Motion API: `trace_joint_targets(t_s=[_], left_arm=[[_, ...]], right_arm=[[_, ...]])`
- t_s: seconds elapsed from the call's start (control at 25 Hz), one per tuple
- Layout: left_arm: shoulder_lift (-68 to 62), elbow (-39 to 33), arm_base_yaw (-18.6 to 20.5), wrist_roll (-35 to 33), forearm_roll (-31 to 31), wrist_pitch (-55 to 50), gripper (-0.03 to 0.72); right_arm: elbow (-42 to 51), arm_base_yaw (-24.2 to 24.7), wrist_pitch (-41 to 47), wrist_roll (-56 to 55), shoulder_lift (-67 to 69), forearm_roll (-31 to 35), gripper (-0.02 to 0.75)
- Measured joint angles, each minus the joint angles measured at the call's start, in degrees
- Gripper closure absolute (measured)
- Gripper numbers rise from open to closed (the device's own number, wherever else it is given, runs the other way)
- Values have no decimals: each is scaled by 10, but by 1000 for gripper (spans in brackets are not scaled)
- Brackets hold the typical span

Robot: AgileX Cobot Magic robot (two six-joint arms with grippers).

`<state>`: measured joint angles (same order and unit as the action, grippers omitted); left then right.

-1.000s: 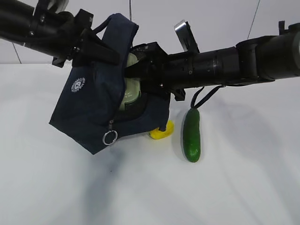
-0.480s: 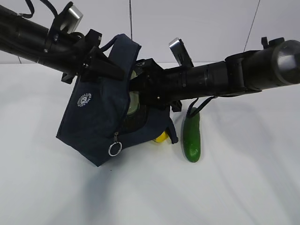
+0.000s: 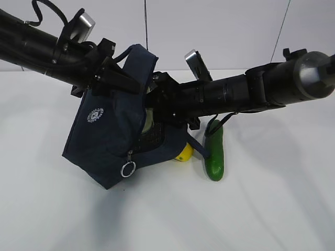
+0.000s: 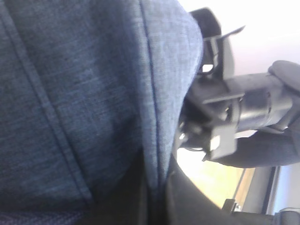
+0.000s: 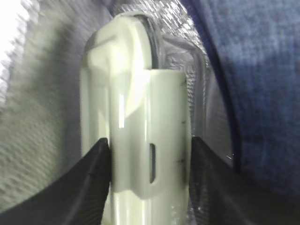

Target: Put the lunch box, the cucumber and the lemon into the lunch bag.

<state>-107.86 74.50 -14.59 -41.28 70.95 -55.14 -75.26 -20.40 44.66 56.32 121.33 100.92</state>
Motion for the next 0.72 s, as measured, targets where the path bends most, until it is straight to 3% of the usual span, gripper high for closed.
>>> trace_joint_targets(t_s=[0.4, 0.72], left_arm=[[0, 0, 0, 0, 7, -3, 685], [-1, 0, 0, 0, 7, -4, 685]], right_arm=[[0, 0, 0, -12, 0, -46, 339], [-7, 0, 9, -15, 0, -43, 330]])
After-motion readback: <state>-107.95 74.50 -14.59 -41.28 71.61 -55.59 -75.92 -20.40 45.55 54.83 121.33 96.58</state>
